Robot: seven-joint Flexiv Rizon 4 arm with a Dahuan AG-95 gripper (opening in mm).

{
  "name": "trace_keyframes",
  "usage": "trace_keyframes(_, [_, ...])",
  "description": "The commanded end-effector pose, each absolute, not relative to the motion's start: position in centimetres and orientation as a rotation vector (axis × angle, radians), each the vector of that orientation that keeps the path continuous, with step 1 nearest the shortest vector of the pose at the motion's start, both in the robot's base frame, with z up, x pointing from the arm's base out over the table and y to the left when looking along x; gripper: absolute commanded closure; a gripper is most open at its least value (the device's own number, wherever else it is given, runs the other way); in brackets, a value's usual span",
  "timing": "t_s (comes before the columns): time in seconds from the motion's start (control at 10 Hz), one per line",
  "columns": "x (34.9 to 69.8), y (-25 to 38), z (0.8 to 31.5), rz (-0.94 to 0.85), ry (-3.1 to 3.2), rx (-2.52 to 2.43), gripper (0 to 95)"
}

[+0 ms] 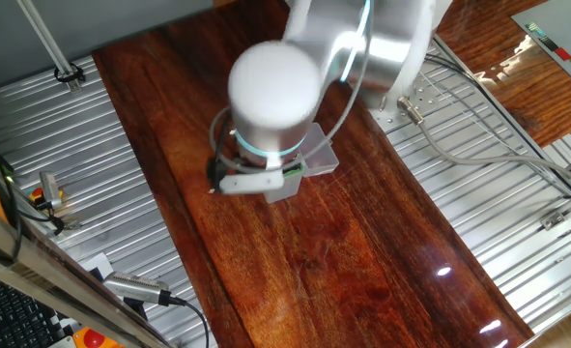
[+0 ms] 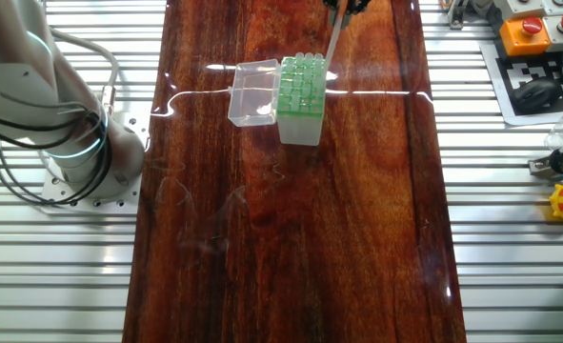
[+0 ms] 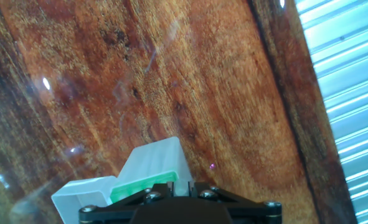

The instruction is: Insert a large pipette tip into the holder for large pipette tips

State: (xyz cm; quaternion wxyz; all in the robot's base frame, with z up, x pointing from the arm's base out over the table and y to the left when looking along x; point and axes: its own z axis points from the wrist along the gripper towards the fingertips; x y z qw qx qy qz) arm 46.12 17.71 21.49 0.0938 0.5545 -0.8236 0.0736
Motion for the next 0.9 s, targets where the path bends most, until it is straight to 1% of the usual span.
trace_keyframes(0.1, [45.95, 17.43, 22.0, 0.159, -2.479, 1.665, 95.0])
trace_keyframes(0.5, [45.1, 16.67, 22.74, 0.131, -2.499, 1.692, 95.0])
trace_keyframes(0.9, [45.04, 16.71, 22.9, 0.082, -2.522, 1.716, 95.0])
